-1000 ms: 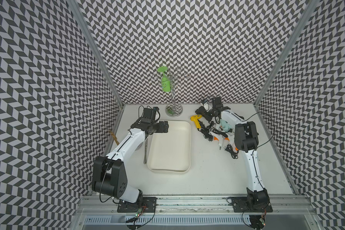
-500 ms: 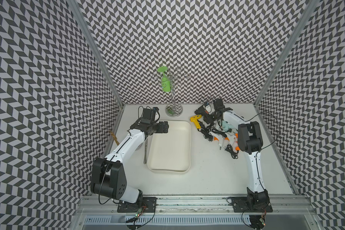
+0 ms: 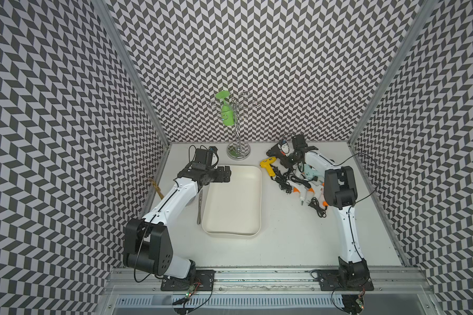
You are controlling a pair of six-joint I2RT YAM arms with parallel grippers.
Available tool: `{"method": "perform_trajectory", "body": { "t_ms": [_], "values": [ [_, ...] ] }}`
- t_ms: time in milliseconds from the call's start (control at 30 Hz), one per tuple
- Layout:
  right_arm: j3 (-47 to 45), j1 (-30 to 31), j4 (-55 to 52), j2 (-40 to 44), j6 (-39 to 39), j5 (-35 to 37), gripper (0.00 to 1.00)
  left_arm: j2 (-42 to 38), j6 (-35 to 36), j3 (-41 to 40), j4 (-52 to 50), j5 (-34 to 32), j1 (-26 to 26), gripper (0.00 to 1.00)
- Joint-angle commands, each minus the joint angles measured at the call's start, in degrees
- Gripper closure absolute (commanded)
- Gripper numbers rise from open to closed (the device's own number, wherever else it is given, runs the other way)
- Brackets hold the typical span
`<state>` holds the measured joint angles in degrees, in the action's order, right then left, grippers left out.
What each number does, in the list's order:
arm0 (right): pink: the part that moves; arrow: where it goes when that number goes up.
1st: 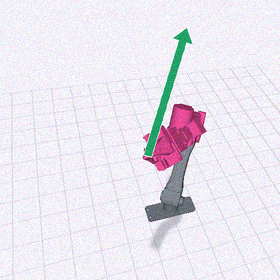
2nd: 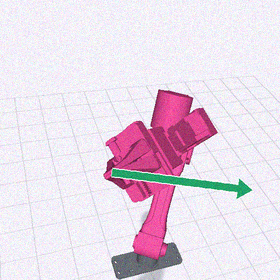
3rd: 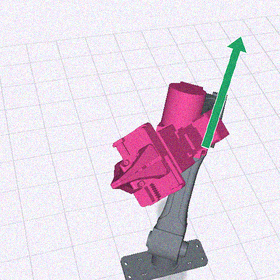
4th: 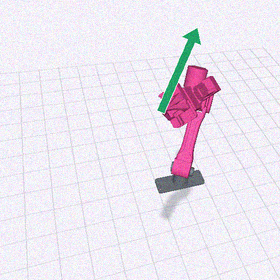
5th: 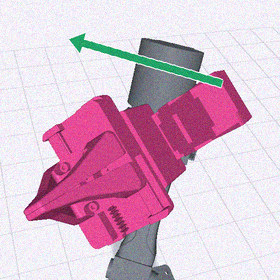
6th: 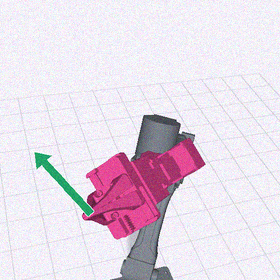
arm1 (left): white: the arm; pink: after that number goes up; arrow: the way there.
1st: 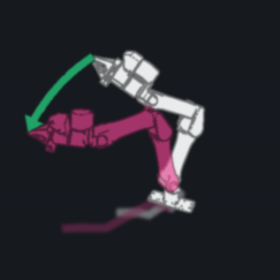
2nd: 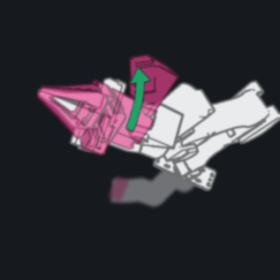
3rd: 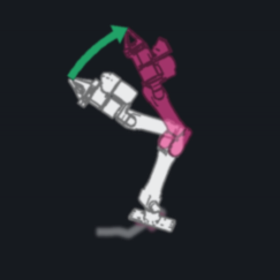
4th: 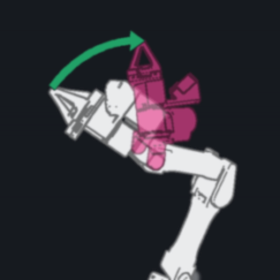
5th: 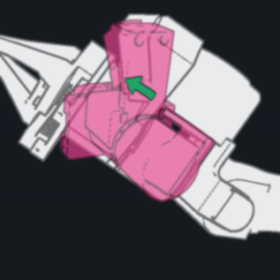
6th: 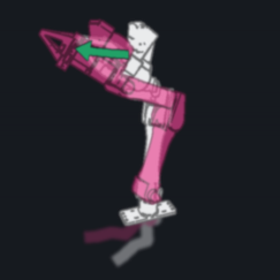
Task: Put the hot melt glue gun into the storage box
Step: Pick up the hot melt adhesive gun from the center of the board.
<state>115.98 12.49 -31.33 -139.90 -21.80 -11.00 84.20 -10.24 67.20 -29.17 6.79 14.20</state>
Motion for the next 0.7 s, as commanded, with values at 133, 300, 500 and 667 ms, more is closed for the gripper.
{"method": "perform_trajectory", "body": {
  "t_ms": [133,300,500,667],
  "values": [
    [-3.2,1.7,0.8,2.5,-0.2,-1.1,0.71,-1.4,-0.2,-0.1,1.6,0.6,-0.1,0.05],
    [-11.6,3.3,8.2,11.1,1.2,-0.5,0.79,-2.9,-1.7,-1.2,7.6,3.7,-0.1,0.05],
    [-14.8,3.3,11.3,18.3,3.4,-0.9,0.88,-3.8,-3.2,-2.4,13.3,7.0,-0.2,0.05],
    [-15.7,3.3,10.8,24.0,7.0,-2.6,0.89,-5.3,-1.9,-6.0,22.2,7.9,0.6,0.01]
  ]
}}
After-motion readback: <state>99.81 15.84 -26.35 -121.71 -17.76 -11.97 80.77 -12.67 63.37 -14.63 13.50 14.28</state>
